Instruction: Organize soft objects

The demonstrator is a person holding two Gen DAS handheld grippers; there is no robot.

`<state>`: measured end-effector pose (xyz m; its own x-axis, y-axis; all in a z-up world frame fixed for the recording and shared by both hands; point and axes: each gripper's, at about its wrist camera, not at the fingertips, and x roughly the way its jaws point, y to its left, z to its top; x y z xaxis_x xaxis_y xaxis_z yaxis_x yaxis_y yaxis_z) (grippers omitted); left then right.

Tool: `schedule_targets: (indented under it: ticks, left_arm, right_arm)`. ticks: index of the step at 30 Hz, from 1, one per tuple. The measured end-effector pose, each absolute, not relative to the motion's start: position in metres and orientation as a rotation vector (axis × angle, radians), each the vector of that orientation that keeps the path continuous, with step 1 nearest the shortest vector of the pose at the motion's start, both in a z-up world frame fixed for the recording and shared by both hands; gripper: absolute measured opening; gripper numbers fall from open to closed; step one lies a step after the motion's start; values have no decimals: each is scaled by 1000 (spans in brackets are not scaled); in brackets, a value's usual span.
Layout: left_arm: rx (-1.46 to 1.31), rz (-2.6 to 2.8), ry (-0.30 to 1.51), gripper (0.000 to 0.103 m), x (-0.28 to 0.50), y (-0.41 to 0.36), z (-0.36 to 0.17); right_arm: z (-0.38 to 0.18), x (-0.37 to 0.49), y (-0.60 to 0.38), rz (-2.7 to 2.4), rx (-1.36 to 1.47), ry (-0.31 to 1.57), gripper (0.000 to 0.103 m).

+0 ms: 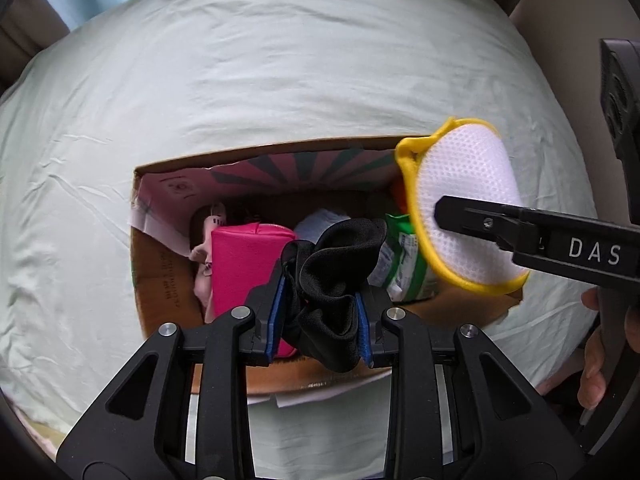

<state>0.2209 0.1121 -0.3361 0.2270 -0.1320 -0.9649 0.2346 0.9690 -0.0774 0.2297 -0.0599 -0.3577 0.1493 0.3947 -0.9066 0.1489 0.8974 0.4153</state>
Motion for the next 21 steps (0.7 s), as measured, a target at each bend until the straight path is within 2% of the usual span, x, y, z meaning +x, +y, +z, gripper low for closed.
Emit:
schedule_targets:
  ticks: [1,3,4,5,7,15,21]
  left_arm:
    - [96,-249,1314,64,221,111,-338]
    - [109,-255,1306,102,221,109,-340]
    - [113,-251,1304,103,221,110,-340]
    - [116,-249,1294,103,220,111,-340]
    - [118,-253,1286,103,217,114,-342]
    - [94,-229,1303,103,203,137,-342]
    - [91,-233,1275,103,191,148,-317]
  right_arm:
    - [-361,231,-60,185,473,1435,62]
    - [-366,233,-61,175,487,1450,76]
    - [-366,234,-61,171,482,1449,85]
    - [-365,234,-61,164,461,1443,91]
    - [-364,234,-60,154,419,1447,94]
    - [-354,226,-58,135,380,1416,94]
    - [-328,209,-55,108,378,1372,94]
